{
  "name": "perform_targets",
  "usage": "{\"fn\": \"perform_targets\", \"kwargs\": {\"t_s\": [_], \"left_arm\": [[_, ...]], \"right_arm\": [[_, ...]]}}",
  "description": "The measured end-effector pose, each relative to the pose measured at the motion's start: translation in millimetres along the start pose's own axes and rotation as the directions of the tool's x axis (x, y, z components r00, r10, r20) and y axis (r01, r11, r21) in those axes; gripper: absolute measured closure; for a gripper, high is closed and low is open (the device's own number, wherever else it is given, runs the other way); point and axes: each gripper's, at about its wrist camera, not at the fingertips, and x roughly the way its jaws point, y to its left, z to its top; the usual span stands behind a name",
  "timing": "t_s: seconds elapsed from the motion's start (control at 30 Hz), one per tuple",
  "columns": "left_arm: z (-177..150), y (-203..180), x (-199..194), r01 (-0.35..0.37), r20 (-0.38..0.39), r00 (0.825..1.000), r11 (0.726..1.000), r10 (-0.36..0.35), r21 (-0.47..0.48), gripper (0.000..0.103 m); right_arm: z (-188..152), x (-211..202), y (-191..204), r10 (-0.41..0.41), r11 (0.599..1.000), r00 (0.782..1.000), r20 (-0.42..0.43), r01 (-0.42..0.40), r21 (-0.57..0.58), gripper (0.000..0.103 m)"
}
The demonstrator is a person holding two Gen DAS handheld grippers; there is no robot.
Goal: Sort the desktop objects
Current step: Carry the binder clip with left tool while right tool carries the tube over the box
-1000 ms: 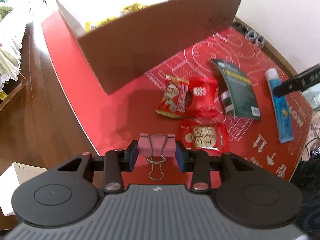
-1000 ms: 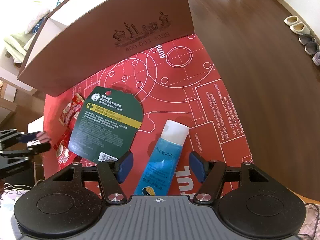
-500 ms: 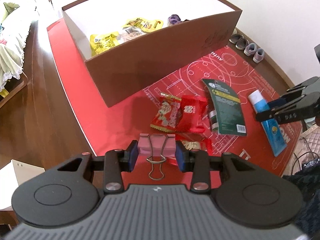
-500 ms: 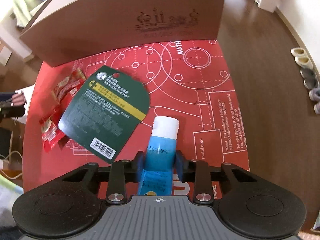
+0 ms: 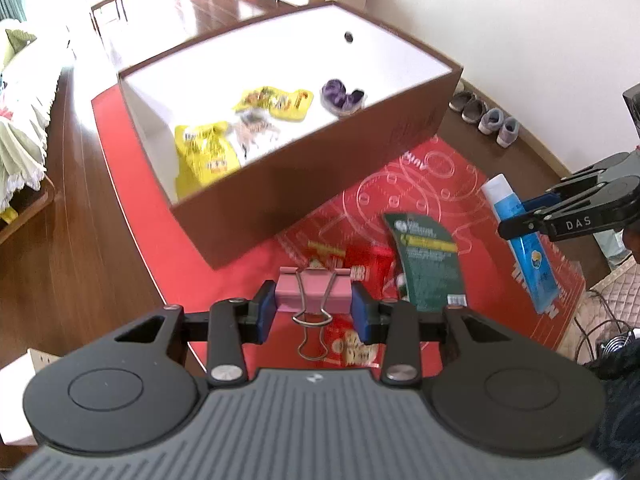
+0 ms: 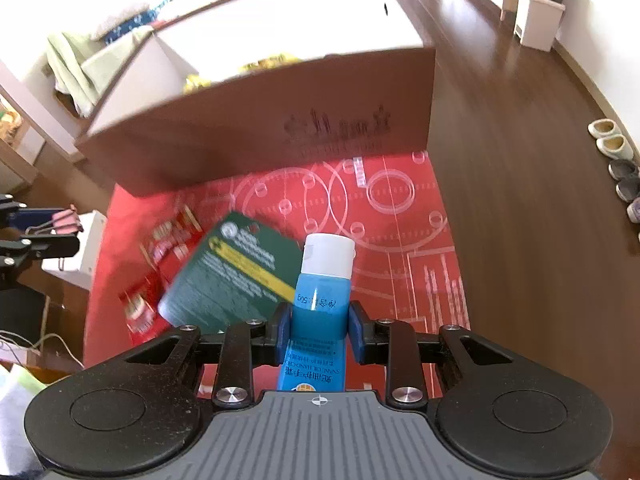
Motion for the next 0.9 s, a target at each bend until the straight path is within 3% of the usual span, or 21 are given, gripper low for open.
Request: {"fn": "perform_targets", "kwargs": {"t_s": [0.9], "left_arm": [[65.7,11.9,-18.5,-0.072,0.101,0.993,0.997,0.068,0.039,0.069]], "right_arm": [[82.3,-42.5,7.1,0.065,0.997,0.983,0.172,-0.055,-0.062,0.074]]}}
